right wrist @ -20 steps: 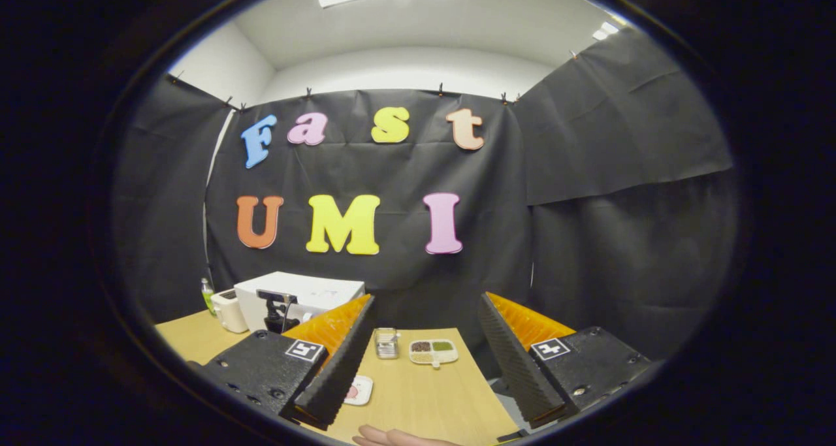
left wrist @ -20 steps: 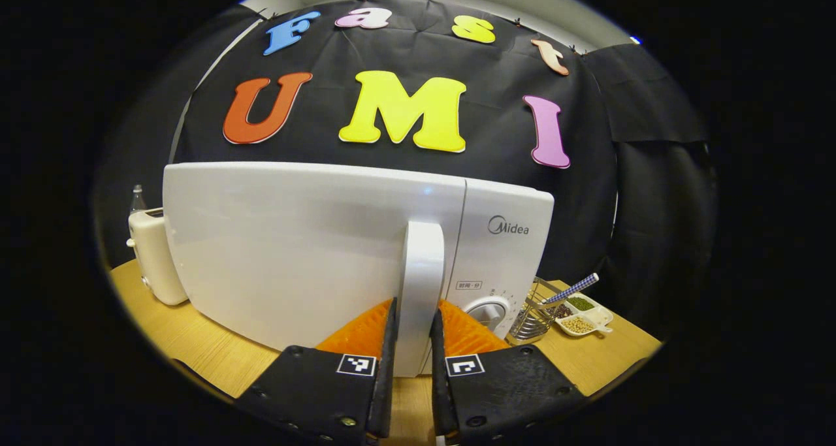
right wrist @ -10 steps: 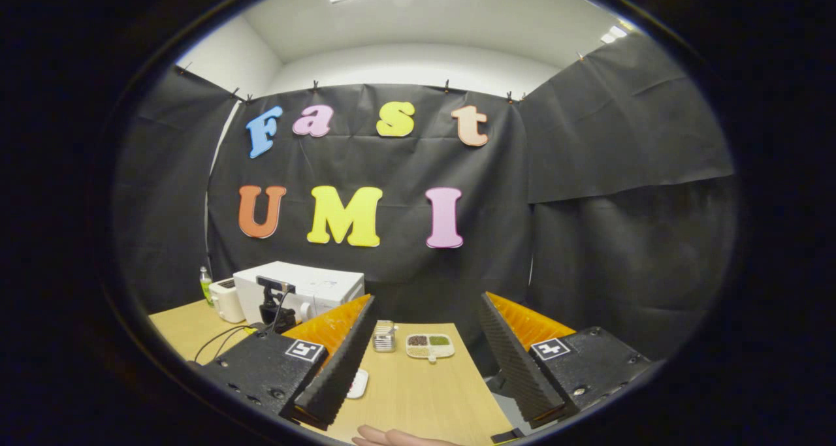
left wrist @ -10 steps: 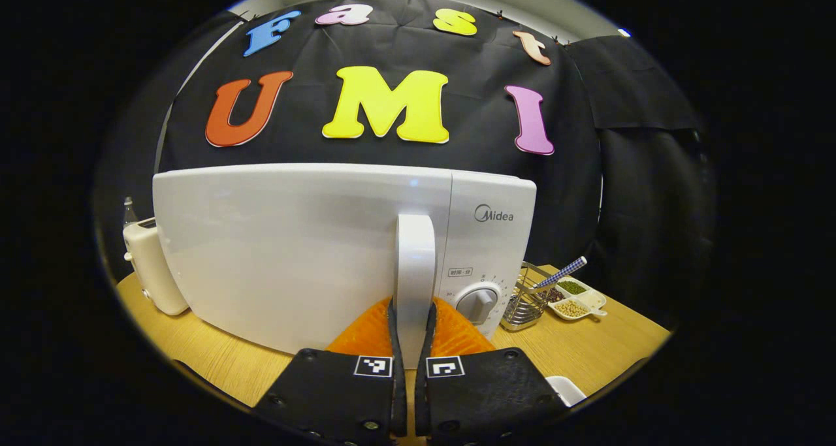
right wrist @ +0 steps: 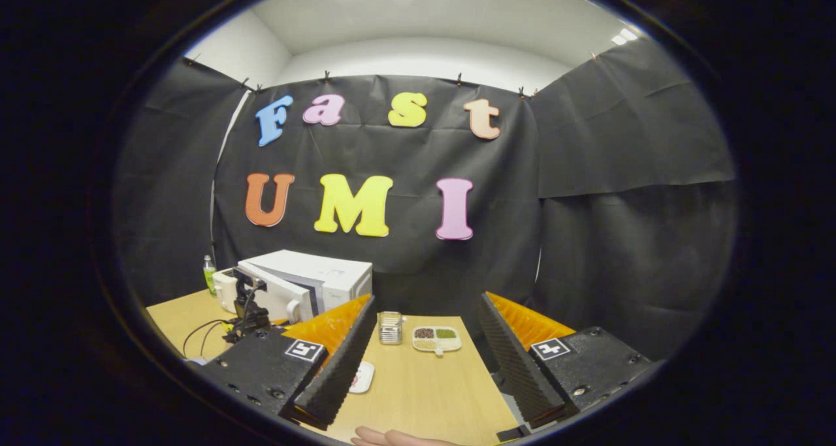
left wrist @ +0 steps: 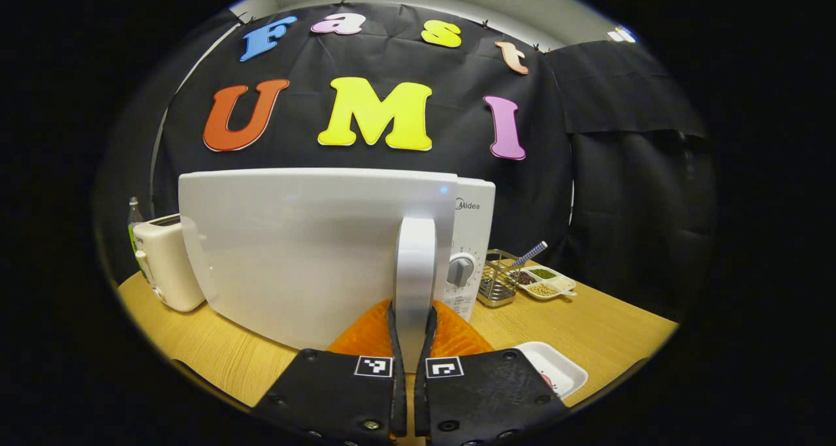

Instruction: Open the microwave oven with the left hand, put the food in, and close the microwave oven.

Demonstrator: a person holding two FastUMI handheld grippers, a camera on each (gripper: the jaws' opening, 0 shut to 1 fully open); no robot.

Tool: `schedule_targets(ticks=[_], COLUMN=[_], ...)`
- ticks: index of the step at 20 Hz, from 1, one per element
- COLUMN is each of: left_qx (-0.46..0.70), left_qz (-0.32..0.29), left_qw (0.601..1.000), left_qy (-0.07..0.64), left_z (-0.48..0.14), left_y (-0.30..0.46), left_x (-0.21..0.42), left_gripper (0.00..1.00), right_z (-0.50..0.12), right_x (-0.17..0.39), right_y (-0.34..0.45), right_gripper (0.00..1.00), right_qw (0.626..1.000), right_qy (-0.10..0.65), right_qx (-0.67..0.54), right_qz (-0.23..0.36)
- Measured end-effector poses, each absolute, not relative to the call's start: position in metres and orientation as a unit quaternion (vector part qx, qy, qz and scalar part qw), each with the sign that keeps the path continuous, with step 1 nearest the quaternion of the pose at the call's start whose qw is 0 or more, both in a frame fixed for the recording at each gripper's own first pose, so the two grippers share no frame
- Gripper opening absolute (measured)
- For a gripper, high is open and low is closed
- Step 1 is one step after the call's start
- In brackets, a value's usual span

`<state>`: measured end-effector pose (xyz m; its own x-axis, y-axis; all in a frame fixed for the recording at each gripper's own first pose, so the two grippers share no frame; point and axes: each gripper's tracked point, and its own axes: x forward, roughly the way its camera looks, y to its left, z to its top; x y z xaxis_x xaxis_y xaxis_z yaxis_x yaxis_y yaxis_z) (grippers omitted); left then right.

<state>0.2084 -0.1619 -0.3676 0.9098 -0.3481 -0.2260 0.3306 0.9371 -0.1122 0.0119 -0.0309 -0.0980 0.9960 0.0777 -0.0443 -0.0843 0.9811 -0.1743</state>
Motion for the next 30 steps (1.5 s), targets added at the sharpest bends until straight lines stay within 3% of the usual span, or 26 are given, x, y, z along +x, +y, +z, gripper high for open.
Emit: schedule_targets(ticks=[18, 19, 21, 22, 24, 25, 26, 27, 29, 30], left_qx=[-0.029, -0.025, -0.025, -0.026, -0.037, -0.042, -0.047, -0.052, -0.062, -0.063], left_qz=[-0.117, -0.109, -0.086, -0.069, -0.023, -0.004, 0.014, 0.024, 0.035, 0.047], left_qw=[0.985, 0.986, 0.987, 0.989, 0.988, 0.986, 0.985, 0.985, 0.986, 0.987], left_qy=[0.123, 0.124, 0.132, 0.128, 0.145, 0.159, 0.165, 0.163, 0.151, 0.143], left_z=[-0.36, -0.361, -0.363, -0.361, -0.373, -0.377, -0.379, -0.377, -0.366, -0.356], left_y=[0.006, 0.02, 0.053, 0.071, 0.109, 0.127, 0.143, 0.154, 0.167, 0.174], left_x=[0.078, 0.074, 0.063, 0.059, 0.049, 0.043, 0.034, 0.023, 0.003, -0.007], left_gripper=[0.05, 0.05, 0.05, 0.05, 0.1, 0.22, 0.14, 0.48, 0.72, 0.93], right_z=[-0.124, -0.126, -0.129, -0.128, -0.126, -0.124, -0.122, -0.124, -0.129, -0.134], right_x=[-0.021, -0.021, -0.021, -0.022, -0.025, -0.026, -0.026, -0.025, -0.02, -0.015], right_y=[0.069, 0.074, 0.085, 0.09, 0.101, 0.105, 0.107, 0.11, 0.112, 0.113], right_gripper=[1.0, 0.96, 1.0, 0.96, 1.0, 0.96, 1.0, 1.0, 1.0, 1.0], right_qw=[0.99, 0.989, 0.989, 0.989, 0.988, 0.988, 0.989, 0.988, 0.988, 0.988], right_qy=[0.016, 0.017, 0.02, 0.017, 0.011, 0.005, 0.0, -0.001, 0.003, 0.008], right_qx=[-0.105, -0.106, -0.106, -0.103, -0.098, -0.096, -0.095, -0.097, -0.103, -0.105], right_qz=[0.096, 0.099, 0.106, 0.108, 0.116, 0.117, 0.117, 0.118, 0.116, 0.114])
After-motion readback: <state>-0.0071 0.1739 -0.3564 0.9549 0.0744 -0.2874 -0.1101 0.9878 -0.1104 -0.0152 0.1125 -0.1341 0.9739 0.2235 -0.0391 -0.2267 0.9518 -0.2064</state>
